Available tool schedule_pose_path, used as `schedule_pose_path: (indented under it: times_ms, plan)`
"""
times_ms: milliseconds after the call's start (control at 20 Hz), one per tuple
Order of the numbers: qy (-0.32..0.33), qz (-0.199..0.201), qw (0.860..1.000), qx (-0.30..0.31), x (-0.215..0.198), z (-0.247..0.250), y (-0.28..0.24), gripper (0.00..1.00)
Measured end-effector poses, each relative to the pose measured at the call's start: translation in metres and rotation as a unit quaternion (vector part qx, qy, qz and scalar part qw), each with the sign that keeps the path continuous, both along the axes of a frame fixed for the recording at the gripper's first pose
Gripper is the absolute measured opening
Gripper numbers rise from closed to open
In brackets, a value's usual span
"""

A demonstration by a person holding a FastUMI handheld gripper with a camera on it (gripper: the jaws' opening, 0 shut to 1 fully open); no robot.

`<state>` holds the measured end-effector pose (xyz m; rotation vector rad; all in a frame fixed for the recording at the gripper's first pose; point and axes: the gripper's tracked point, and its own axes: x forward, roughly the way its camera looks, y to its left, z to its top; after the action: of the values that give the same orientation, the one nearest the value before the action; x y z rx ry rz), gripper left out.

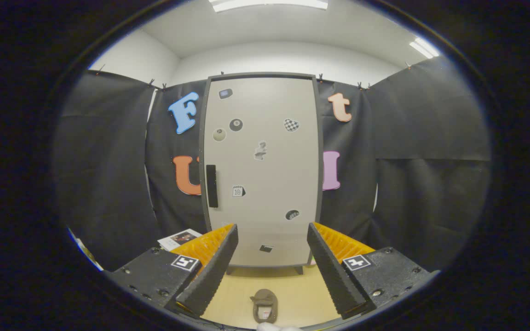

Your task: Open the shoe cabinet door, grab the shoes and put them into the shoe cabinet, then close the shoe cabinet door.

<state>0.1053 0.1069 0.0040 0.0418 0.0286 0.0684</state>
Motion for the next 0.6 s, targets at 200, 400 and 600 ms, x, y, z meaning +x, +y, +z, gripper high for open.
schedule_pose_path:
  times_ms: [200,400,600]
  plan:
    - [0.009,0.049,0.999,0.003,0.056,0.002,0.053,0.99]
    - [0.016,0.088,0.996,-0.003,0.111,0.004,0.104,0.98]
    - [0.013,0.095,0.995,-0.008,0.168,0.010,0.141,0.99]
